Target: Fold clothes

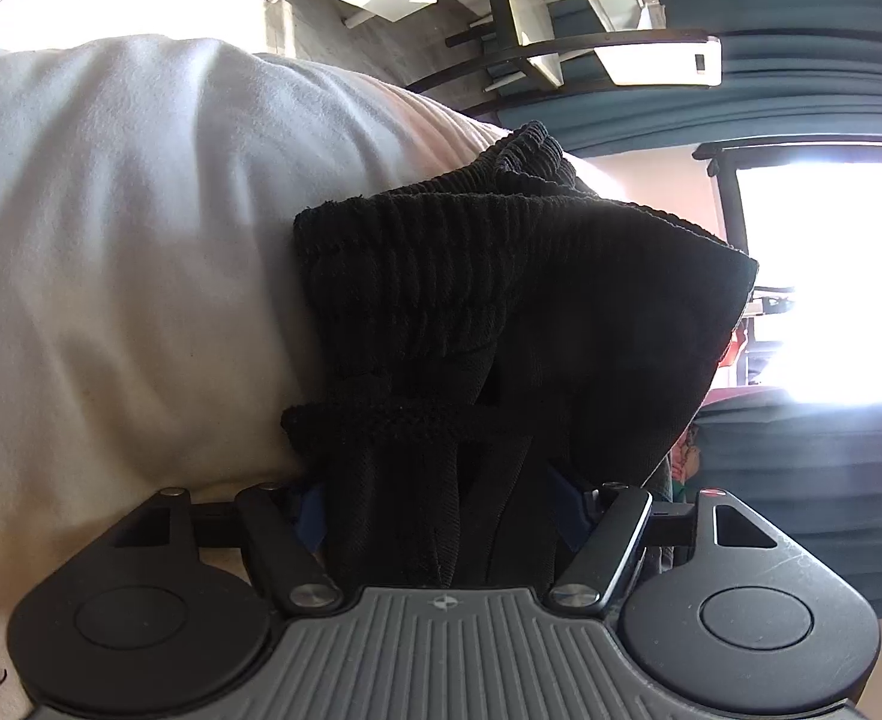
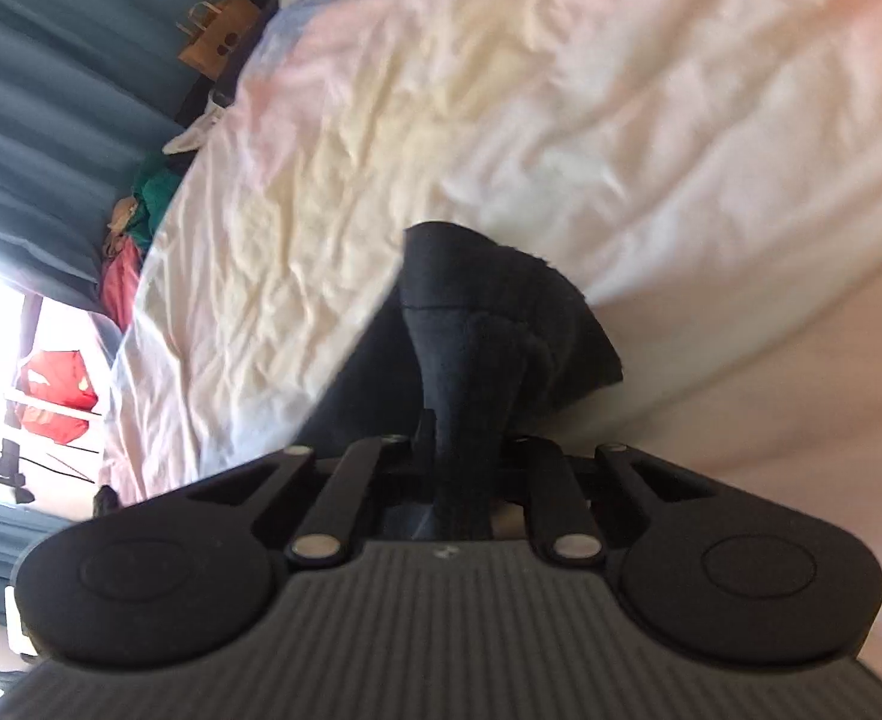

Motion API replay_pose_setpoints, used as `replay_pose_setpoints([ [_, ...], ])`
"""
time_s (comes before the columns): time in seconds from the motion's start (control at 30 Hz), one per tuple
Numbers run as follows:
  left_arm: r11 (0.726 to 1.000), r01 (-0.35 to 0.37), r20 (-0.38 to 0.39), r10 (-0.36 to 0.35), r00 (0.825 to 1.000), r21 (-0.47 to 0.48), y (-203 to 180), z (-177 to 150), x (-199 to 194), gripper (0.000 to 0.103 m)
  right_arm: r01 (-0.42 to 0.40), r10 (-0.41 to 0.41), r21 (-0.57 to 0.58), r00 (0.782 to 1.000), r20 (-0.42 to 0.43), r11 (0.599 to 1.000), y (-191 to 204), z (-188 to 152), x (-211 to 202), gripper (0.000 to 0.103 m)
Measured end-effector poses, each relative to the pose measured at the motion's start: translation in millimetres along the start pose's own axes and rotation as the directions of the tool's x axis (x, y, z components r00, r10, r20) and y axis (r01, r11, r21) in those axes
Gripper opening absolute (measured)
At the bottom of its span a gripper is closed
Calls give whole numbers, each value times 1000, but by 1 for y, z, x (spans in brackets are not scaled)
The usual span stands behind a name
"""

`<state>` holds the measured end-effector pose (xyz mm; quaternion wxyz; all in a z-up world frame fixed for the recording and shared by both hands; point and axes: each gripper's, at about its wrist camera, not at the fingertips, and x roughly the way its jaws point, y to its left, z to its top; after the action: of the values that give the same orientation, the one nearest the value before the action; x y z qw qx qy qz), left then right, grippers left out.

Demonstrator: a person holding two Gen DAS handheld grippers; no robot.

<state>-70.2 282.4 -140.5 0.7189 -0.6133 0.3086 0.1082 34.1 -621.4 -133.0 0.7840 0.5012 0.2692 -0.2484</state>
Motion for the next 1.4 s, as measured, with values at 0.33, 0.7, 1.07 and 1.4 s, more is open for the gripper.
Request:
replay_pose_setpoints([
  [0.33, 1000, -1, 10, 1, 1000, -21, 6, 2, -1, 62, -343, 391, -217, 889, 239, 914, 63, 34, -74, 6],
  [0.7, 995, -98, 27, 98, 995, 8, 0, 4, 7, 11, -153, 151, 109, 988, 29, 982, -118, 1, 4, 7],
  [1.07, 997, -16, 65, 11, 998, 79, -40, 7, -64, 6, -159, 163, -58, 985, 62, 986, -72, 15, -33, 7],
  [1.4, 976, -201, -10, 202, 979, 86, 2, 23, -57, 9, -46, 47, -42, 999, 13, 998, -123, -11, -22, 7],
])
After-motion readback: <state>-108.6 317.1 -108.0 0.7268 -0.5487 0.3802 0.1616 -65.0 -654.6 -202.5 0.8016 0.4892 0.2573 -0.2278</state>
